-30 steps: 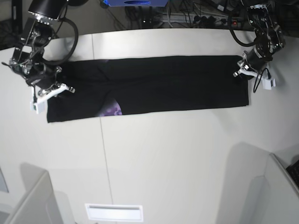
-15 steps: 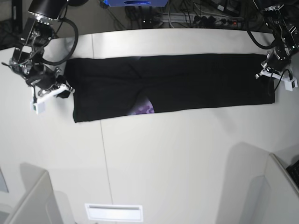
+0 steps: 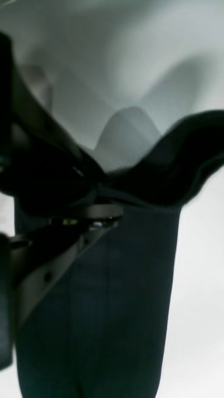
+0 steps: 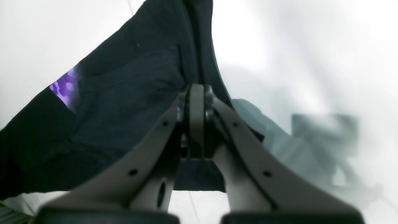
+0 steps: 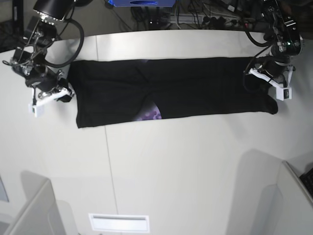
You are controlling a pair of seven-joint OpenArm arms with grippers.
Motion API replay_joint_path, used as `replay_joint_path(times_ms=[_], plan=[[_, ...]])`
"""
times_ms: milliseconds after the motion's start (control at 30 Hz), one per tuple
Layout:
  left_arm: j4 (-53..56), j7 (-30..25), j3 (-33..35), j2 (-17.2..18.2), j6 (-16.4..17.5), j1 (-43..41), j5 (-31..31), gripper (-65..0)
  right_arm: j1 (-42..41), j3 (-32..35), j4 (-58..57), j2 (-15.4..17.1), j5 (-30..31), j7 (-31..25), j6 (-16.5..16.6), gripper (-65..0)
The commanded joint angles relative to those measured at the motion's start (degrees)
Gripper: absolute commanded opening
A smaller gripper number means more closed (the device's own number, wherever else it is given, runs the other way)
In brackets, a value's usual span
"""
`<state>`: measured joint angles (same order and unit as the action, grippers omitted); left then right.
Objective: Fold the T-shirt properly
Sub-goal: 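Grasp the strip end with the left gripper and fold it toward the right gripper, then lay the folded end onto the strip's middle with the left gripper and release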
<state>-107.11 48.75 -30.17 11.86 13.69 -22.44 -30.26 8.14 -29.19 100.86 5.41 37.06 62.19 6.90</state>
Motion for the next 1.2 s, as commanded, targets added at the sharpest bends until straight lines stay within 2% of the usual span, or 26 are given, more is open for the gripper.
replay_joint_path(times_ms=[0, 167, 500, 833, 1167], plan=[[-1.7, -0.8, 0.7, 0.0, 0.2, -0.4, -0.3, -65.0, -0.8, -0.3, 0.8, 0.8, 0.8, -0.9, 0.1, -65.0], [-4.3, -0.7, 6.0, -1.7, 0.0, -0.6, -0.2, -65.0, -0.6, -0.3, 0.8, 0.8, 0.8, -0.9, 0.1, -65.0], [-4.1, -0.7, 15.8, -2.1, -0.2, -0.2, -0.6, -65.0, -0.5, -0.3, 0.7, 0.8, 0.8, -0.8, 0.1, -65.0], [-4.2, -0.7, 17.4, -5.7, -0.2, 0.0, -0.3, -65.0, -0.5, -0.3, 0.7, 0.7, 0.8, -0.5, 0.1, -65.0], [-4.0, -0.4, 17.6, -7.2, -0.2, 1.7, -0.6, -65.0, -0.5, -0.1, 0.7, 0.6, 0.8, -0.5, 0.1, -65.0]])
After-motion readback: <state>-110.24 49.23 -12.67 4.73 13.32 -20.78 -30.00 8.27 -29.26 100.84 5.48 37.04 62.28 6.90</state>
